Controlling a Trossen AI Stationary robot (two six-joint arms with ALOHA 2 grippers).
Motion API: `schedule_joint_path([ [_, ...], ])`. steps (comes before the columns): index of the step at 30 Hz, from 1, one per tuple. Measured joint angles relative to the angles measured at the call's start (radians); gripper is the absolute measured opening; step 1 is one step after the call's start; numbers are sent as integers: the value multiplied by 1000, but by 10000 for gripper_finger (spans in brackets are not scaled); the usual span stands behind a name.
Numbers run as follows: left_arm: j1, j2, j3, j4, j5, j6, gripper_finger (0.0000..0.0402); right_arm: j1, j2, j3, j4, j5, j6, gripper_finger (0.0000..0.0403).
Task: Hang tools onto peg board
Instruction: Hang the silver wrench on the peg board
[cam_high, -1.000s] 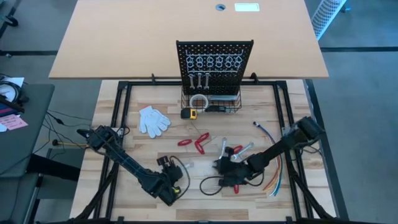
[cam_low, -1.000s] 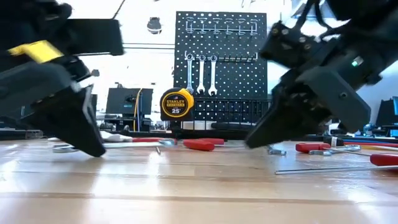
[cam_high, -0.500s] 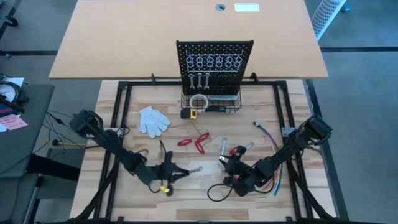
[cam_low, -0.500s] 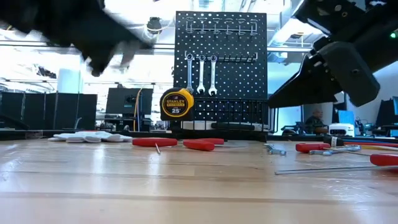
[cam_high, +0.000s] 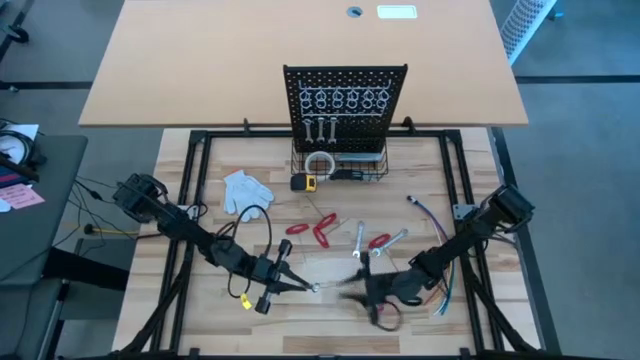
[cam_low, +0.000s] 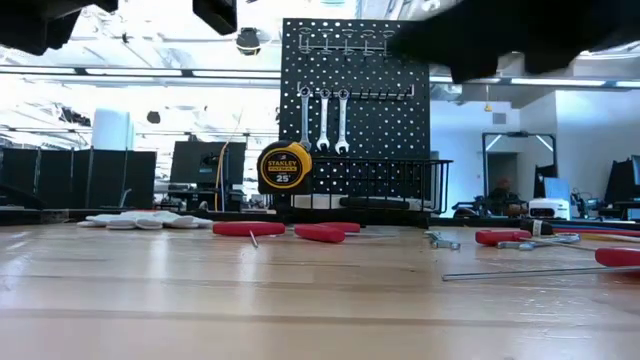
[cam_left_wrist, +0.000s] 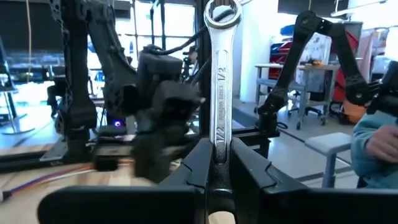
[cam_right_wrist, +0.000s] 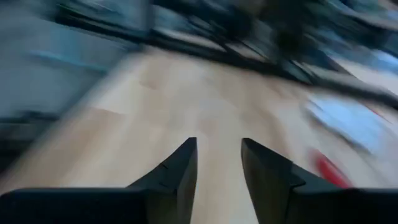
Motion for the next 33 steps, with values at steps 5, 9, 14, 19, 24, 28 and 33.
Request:
schedule_joint_path([
  [5,-1,2,36,-67,-50,5,28,12,0,-12,245,-33,-109,149],
  [9,0,15,72,-127,-93,8,28,8,0,-12,398,-33,-150,147],
  [14,-3,29,118,-183,-92,9,28,-27,0,-11,416,-34,-145,145],
  [19,-7,28,131,-226,-92,9,28,-69,-1,13,378,-33,-49,168],
  [24,-7,28,132,-224,-93,10,28,-86,-1,56,233,-33,53,240],
  [28,-8,28,132,-225,-142,16,28,-91,-1,100,179,-62,35,268],
  [33,-8,28,132,-230,-190,15,28,-72,-1,132,221,-22,-55,258],
])
